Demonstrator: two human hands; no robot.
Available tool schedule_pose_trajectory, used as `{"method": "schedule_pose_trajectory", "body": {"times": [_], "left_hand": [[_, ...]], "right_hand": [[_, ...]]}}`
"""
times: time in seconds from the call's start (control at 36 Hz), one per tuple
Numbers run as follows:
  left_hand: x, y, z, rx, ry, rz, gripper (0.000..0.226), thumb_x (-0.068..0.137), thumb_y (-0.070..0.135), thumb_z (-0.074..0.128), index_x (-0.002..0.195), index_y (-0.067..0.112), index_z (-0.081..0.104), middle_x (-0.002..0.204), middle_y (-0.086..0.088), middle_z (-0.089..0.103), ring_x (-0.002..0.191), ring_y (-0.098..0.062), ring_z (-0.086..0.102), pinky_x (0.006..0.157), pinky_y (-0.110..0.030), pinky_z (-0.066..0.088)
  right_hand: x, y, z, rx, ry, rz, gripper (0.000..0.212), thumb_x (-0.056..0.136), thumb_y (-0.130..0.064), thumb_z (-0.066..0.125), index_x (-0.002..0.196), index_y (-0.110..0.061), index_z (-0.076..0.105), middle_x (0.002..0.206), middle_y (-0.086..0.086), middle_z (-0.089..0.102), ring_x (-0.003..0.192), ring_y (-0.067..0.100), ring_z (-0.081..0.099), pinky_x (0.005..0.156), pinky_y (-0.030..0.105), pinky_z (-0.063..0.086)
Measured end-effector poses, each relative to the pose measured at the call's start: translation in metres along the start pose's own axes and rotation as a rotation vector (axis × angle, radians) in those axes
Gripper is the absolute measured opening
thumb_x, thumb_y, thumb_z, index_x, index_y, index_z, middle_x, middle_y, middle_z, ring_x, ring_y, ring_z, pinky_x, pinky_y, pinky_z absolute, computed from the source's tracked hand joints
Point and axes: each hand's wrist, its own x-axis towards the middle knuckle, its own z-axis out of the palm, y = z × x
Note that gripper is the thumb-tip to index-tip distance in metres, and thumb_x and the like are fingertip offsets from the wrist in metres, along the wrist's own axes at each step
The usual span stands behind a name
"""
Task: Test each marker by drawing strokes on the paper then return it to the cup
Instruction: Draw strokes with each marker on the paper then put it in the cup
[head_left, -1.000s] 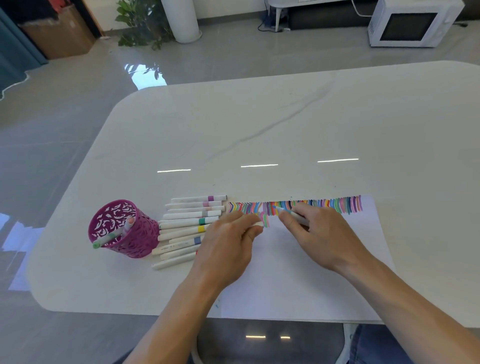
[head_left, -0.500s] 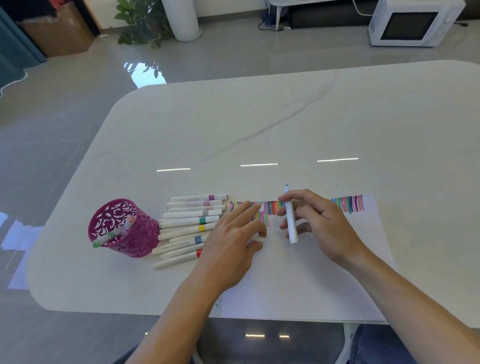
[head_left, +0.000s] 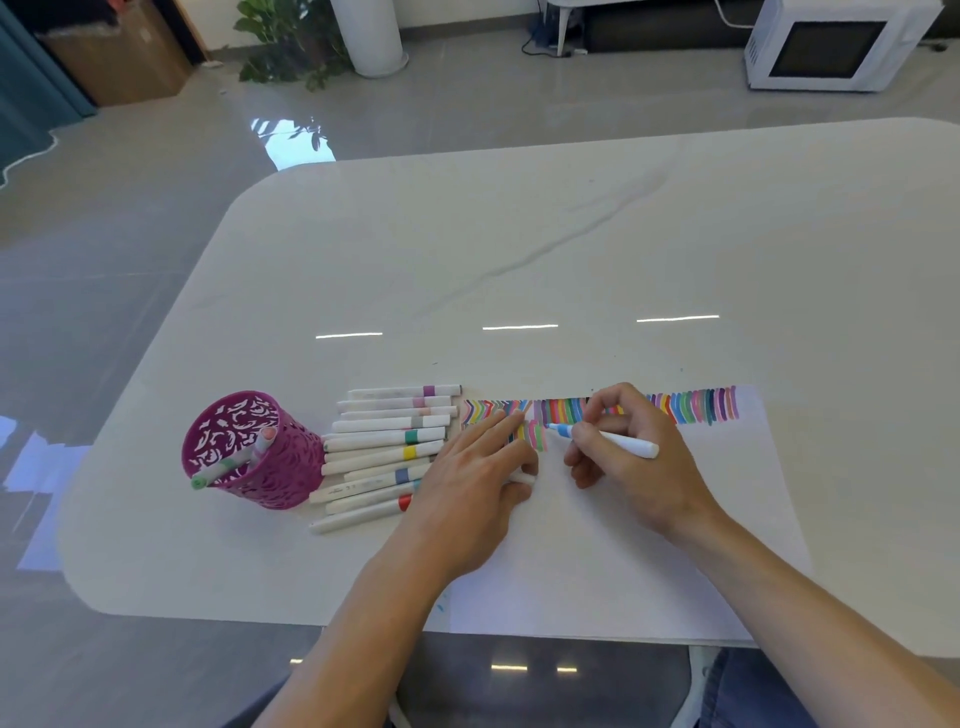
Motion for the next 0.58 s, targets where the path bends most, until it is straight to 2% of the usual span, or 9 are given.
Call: {"method": "schedule_pose_trajectory", "body": {"times": [0.08,0.19,0.39,0.5,0.58], "left_hand": [[0.0002,0.0002,-0.0003,-0.004,-0.002,-0.003,0.016,0.097,0.022,0.06,0.113,0.023,0.062,0.16,0.006,0.033,0.152,-0.012,0.018,0.12,-0.022,0.011],[0.0003,-0.0007,-0.0003,-0.007,-0.011,-0.004,0.016,0.098,0.024,0.058,0.114,0.024,0.06,0.162,0.007,0.029,0.153,-0.011,0.014,0.121,-0.023,0.01],[0.0007,-0.002,-0.0003,-0.009,-0.017,-0.005,0.017,0.098,0.025,0.06,0.114,0.026,0.061,0.16,0.008,0.033,0.152,-0.011,0.017,0.123,-0.032,0.015],[-0.0001,-0.0024,0.0003,-0.017,-0.013,-0.01,0.017,0.098,0.025,0.06,0.115,0.027,0.061,0.161,0.009,0.032,0.152,-0.01,0.016,0.122,-0.024,0.01],[0.0003,-0.002,0.001,-0.012,-0.013,-0.011,0.017,0.098,0.024,0.059,0.115,0.026,0.061,0.161,0.009,0.032,0.152,-0.01,0.015,0.122,-0.025,0.009]], "right_hand": [[0.0004,0.0021,-0.0013,0.014,0.033,0.011,0.015,0.095,-0.006,0.068,0.089,-0.005,0.054,0.073,0.015,0.075,0.061,0.029,0.07,0.058,0.037,0.059],[0.0017,0.0027,-0.001,0.001,0.051,0.015,0.017,0.094,-0.004,0.069,0.088,-0.001,0.053,0.072,0.016,0.075,0.062,0.032,0.072,0.058,0.038,0.06],[0.003,0.0049,-0.0023,-0.026,0.032,0.014,0.017,0.094,-0.008,0.07,0.086,-0.005,0.055,0.074,0.013,0.077,0.065,0.03,0.074,0.06,0.035,0.061],[0.004,0.0071,-0.0018,-0.054,0.034,0.013,0.019,0.093,-0.009,0.07,0.082,-0.01,0.054,0.072,0.012,0.076,0.064,0.03,0.074,0.058,0.034,0.06],[0.005,0.0073,-0.0026,-0.068,0.033,0.019,0.02,0.092,-0.009,0.07,0.08,-0.01,0.054,0.071,0.011,0.076,0.063,0.029,0.074,0.057,0.034,0.06]]}}
